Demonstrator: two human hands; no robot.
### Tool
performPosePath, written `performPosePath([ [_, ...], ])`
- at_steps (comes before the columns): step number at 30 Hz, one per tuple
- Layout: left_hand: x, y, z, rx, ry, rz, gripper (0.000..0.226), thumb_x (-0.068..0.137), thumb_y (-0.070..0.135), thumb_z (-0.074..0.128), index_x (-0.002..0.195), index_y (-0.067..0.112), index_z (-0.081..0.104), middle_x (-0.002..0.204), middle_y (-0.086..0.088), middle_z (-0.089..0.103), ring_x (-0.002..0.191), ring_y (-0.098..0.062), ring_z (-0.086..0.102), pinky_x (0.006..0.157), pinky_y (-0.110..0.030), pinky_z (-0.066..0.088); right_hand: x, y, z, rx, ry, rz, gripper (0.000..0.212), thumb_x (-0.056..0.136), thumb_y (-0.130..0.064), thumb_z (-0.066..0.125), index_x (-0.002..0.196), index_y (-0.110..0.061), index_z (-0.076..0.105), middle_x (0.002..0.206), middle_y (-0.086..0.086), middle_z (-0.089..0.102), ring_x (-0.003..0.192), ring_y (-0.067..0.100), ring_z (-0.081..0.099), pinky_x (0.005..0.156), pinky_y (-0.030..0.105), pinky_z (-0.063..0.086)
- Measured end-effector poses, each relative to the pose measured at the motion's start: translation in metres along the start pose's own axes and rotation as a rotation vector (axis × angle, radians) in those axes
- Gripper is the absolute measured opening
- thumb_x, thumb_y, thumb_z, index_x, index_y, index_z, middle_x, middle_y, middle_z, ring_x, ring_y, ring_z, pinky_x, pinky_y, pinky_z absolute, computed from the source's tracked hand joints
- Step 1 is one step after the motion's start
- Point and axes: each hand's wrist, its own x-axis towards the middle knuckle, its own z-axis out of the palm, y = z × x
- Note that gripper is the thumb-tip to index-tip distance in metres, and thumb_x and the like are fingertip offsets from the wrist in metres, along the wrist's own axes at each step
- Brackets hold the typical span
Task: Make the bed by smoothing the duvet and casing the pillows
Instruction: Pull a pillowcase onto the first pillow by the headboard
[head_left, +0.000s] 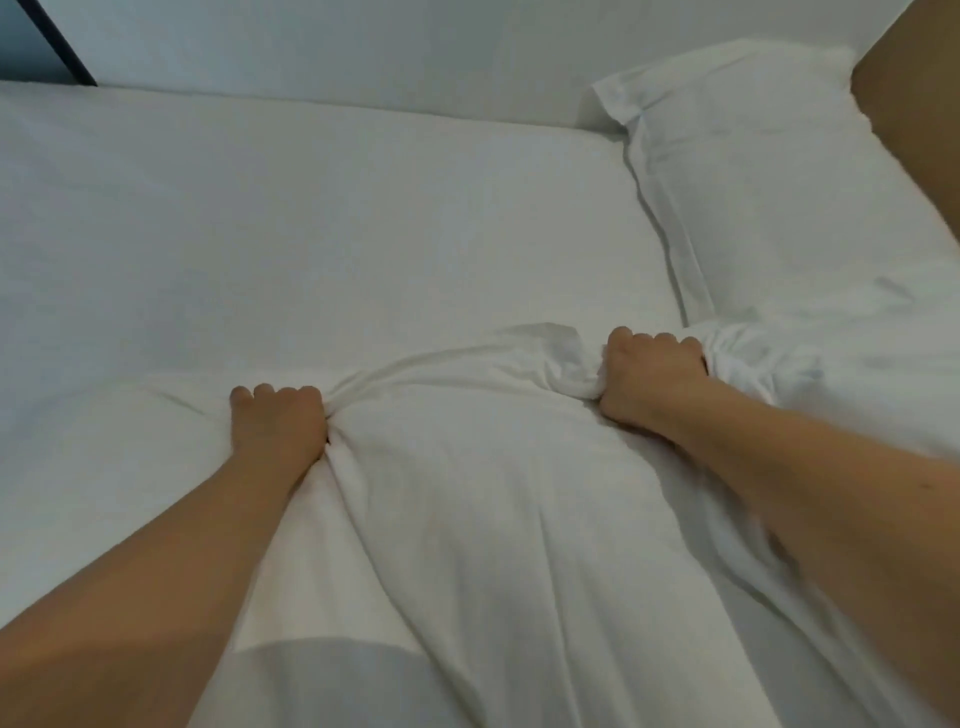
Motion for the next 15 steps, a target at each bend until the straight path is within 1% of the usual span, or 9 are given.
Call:
performPosePath([
  [3, -0.008, 0.009, -0.053, -0.316, -0.085, 0.077, 0.045, 0.084, 0.026, 0.050, 0.129, 0.026, 0.044, 0.129, -0.004, 0.053, 0.123, -0.029, 0.046, 0.113, -0.050, 0.019, -0.023, 0.022, -0.051, 0.018, -0.203, -0.047, 0.063, 0.071, -0.039, 0.066, 0.117, -0.014, 0.030, 0.087, 0.000, 0.056, 0.079, 0.026, 0.055, 0.070, 0.034, 0.038],
  [5, -0.029, 0.034, -0.111, -0.703, -0.110, 0.240, 0.076, 0.069, 0.027, 0.058, 0.140, 0.033, 0.033, 0.144, -0.002, 0.043, 0.134, -0.026, 0.037, 0.119, -0.046, 0.008, -0.042, 0.049, -0.096, 0.000, -0.304, -0.062, 0.075, 0.069, -0.041, 0.075, 0.123, -0.016, 0.029, 0.083, 0.001, 0.054, 0.069, 0.022, 0.056, 0.058, 0.030, 0.041],
  [6, -0.041, 0.051, -0.135, -0.765, -0.108, 0.353, 0.088, 0.066, 0.029, 0.061, 0.146, 0.035, 0.023, 0.151, 0.000, 0.034, 0.141, -0.023, 0.027, 0.120, -0.045, 0.000, -0.049, 0.058, -0.113, -0.015, -0.343, -0.075, 0.073, 0.069, -0.040, 0.077, 0.122, -0.015, 0.033, 0.082, 0.001, 0.054, 0.066, 0.021, 0.055, 0.053, 0.029, 0.040],
  [7, -0.050, 0.071, -0.153, -0.716, -0.099, 0.461, 0.097, 0.068, 0.031, 0.064, 0.150, 0.036, 0.013, 0.157, 0.001, 0.022, 0.147, -0.020, 0.014, 0.120, -0.045, -0.007, -0.054, 0.064, -0.123, -0.041, -0.382, -0.101, 0.065, 0.070, -0.039, 0.078, 0.118, -0.014, 0.042, 0.083, 0.001, 0.056, 0.066, 0.020, 0.056, 0.053, 0.029, 0.042],
  [9, -0.066, 0.123, -0.182, -0.533, -0.085, 0.662, 0.102, 0.068, 0.039, 0.062, 0.152, 0.035, 0.004, 0.161, 0.007, 0.008, 0.149, -0.016, -0.005, 0.117, -0.048, -0.016, -0.066, 0.084, -0.137, -0.159, -0.512, -0.162, 0.043, 0.072, -0.042, 0.076, 0.104, -0.016, 0.062, 0.089, 0.000, 0.064, 0.075, 0.020, 0.061, 0.070, 0.029, 0.052],
  [11, -0.082, 0.167, -0.193, -0.376, -0.075, 0.769, 0.081, 0.069, 0.040, 0.054, 0.146, 0.030, 0.028, 0.156, 0.005, 0.026, 0.149, -0.019, 0.008, 0.119, -0.050, -0.010, -0.078, 0.100, -0.138, -0.318, -0.597, -0.189, 0.045, 0.074, -0.050, 0.070, 0.108, -0.022, 0.064, 0.102, -0.003, 0.065, 0.092, 0.020, 0.061, 0.097, 0.035, 0.044],
  [13, -0.095, 0.186, -0.196, -0.396, -0.046, 0.746, 0.041, 0.076, 0.030, 0.049, 0.117, 0.029, 0.052, 0.124, 0.005, 0.059, 0.126, -0.021, 0.048, 0.114, -0.039, 0.026, -0.089, 0.121, -0.136, -0.418, -0.604, -0.190, 0.057, 0.073, -0.061, 0.065, 0.119, -0.027, 0.057, 0.109, -0.006, 0.062, 0.109, 0.020, 0.056, 0.111, 0.044, 0.023],
  [14, -0.101, 0.188, -0.195, -0.457, -0.023, 0.694, 0.026, 0.077, 0.026, 0.048, 0.102, 0.030, 0.054, 0.106, 0.006, 0.064, 0.105, -0.022, 0.059, 0.095, -0.034, 0.042, -0.093, 0.132, -0.135, -0.418, -0.606, -0.194, 0.063, 0.074, -0.064, 0.063, 0.124, -0.028, 0.053, 0.111, -0.007, 0.061, 0.115, 0.020, 0.053, 0.112, 0.046, 0.017],
  [15, -0.104, 0.186, -0.192, -0.493, 0.013, 0.649, 0.017, 0.078, 0.023, 0.048, 0.093, 0.029, 0.052, 0.093, 0.006, 0.064, 0.088, -0.023, 0.060, 0.077, -0.033, 0.045, -0.095, 0.143, -0.134, -0.390, -0.621, -0.183, 0.070, 0.074, -0.065, 0.063, 0.131, -0.027, 0.047, 0.114, -0.006, 0.059, 0.118, 0.021, 0.052, 0.113, 0.046, 0.017],
])
